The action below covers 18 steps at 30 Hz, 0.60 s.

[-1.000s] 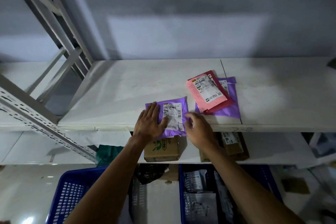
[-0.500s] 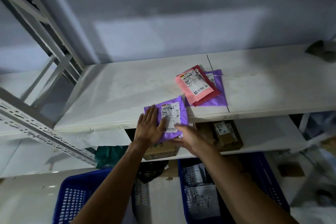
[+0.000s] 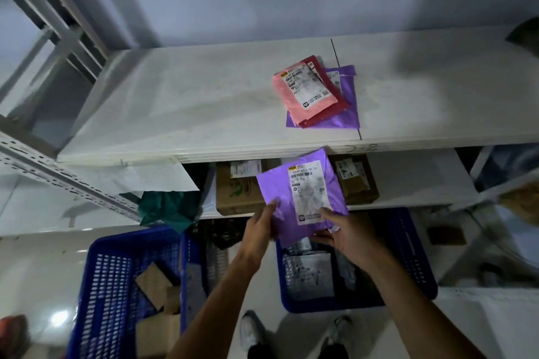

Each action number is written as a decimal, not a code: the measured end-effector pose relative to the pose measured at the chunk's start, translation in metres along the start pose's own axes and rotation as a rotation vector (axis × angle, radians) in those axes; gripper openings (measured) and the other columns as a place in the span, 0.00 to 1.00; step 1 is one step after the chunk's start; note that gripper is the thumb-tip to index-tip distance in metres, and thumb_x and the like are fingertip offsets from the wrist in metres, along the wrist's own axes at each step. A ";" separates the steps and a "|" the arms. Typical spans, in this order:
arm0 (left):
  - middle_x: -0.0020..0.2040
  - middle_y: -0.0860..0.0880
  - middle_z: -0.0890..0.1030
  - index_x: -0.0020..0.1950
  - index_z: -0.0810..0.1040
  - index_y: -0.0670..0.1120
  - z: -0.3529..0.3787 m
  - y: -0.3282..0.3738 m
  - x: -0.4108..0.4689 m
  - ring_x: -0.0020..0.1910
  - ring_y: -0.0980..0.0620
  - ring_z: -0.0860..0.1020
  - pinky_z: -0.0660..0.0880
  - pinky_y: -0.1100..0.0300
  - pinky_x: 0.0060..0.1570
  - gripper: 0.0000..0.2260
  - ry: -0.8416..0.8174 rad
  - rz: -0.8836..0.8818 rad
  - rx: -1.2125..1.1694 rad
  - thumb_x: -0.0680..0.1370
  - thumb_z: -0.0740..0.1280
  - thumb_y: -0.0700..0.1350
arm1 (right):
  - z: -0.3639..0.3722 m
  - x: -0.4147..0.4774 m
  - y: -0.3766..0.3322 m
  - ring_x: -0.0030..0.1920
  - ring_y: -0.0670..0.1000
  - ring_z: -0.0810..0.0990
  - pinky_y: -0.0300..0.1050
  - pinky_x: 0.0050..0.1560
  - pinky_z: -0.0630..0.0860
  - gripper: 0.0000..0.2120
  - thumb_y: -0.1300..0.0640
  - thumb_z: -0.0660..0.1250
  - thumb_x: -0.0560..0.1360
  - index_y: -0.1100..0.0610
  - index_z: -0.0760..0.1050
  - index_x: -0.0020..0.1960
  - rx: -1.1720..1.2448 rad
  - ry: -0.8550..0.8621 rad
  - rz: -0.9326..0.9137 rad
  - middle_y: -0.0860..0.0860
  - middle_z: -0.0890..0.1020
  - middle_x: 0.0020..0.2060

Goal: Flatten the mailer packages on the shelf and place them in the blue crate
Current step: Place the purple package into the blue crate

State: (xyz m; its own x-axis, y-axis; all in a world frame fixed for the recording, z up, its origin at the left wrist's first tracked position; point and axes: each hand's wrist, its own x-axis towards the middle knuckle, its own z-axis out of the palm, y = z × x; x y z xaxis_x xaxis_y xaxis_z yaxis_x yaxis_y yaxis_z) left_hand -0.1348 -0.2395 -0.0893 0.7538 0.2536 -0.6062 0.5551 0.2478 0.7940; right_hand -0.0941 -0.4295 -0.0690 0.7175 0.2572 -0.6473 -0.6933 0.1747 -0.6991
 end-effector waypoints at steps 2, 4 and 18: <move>0.49 0.44 0.85 0.54 0.81 0.41 0.013 -0.020 0.002 0.44 0.51 0.82 0.81 0.54 0.46 0.10 -0.090 -0.054 0.005 0.80 0.70 0.47 | -0.022 -0.005 0.014 0.51 0.59 0.85 0.63 0.59 0.79 0.09 0.62 0.63 0.81 0.57 0.79 0.58 -0.059 0.040 0.029 0.57 0.87 0.50; 0.51 0.42 0.84 0.54 0.81 0.41 0.024 -0.041 0.008 0.46 0.49 0.82 0.81 0.51 0.49 0.09 -0.129 -0.045 0.059 0.78 0.72 0.44 | -0.048 -0.001 0.031 0.46 0.54 0.86 0.57 0.52 0.83 0.08 0.63 0.64 0.80 0.56 0.80 0.56 -0.096 0.107 0.069 0.54 0.88 0.46; 0.58 0.41 0.80 0.61 0.73 0.44 0.141 -0.221 0.050 0.57 0.39 0.79 0.74 0.48 0.55 0.10 -0.182 -0.164 0.626 0.82 0.58 0.43 | -0.230 0.074 0.150 0.42 0.57 0.81 0.53 0.46 0.76 0.06 0.64 0.66 0.79 0.58 0.81 0.51 -0.491 0.454 0.287 0.56 0.83 0.43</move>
State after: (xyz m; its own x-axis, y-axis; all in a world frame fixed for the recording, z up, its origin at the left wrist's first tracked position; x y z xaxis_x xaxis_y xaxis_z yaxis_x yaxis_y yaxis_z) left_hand -0.1698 -0.4133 -0.2889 0.6592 0.0832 -0.7474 0.7251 -0.3335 0.6025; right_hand -0.1296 -0.6030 -0.2923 0.5425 -0.2096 -0.8135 -0.8252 -0.3145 -0.4692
